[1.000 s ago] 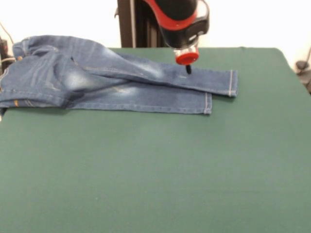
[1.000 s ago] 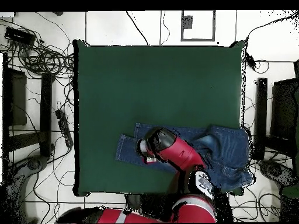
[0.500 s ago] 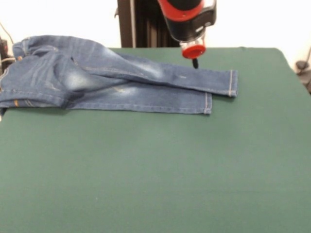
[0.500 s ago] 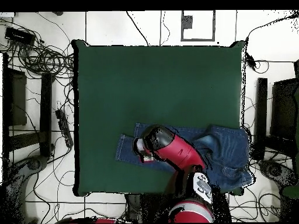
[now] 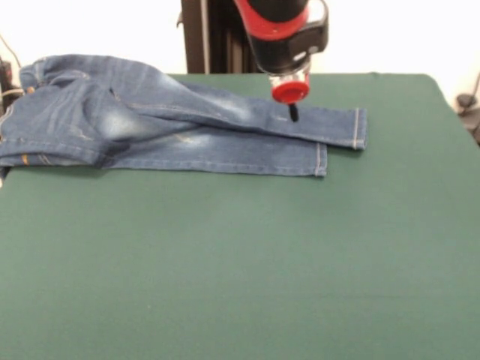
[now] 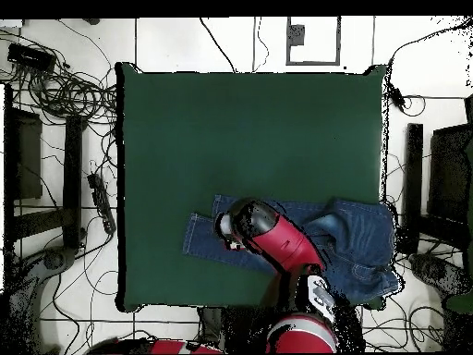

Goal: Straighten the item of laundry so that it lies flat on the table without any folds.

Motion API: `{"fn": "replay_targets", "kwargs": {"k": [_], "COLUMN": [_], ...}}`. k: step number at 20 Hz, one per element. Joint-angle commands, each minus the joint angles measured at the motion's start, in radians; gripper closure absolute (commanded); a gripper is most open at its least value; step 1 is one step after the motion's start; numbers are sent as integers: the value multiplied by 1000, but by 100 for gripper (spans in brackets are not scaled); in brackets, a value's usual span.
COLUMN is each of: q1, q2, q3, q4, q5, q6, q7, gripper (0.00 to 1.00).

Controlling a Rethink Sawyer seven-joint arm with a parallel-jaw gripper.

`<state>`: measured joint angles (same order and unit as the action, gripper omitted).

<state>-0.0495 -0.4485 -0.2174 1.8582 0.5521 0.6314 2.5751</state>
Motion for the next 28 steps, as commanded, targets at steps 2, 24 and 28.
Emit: {"fn": "replay_targets", "kwargs": {"k": [2, 24, 28], "q1": [52, 55, 79], "q2": [123, 61, 18], "q3": [131, 287, 262], "q4": [77, 199, 204], "q5": [70, 301, 287], "q6": [-161, -88, -19], "q7": [201, 228, 273], "gripper": [0, 0, 0]}}
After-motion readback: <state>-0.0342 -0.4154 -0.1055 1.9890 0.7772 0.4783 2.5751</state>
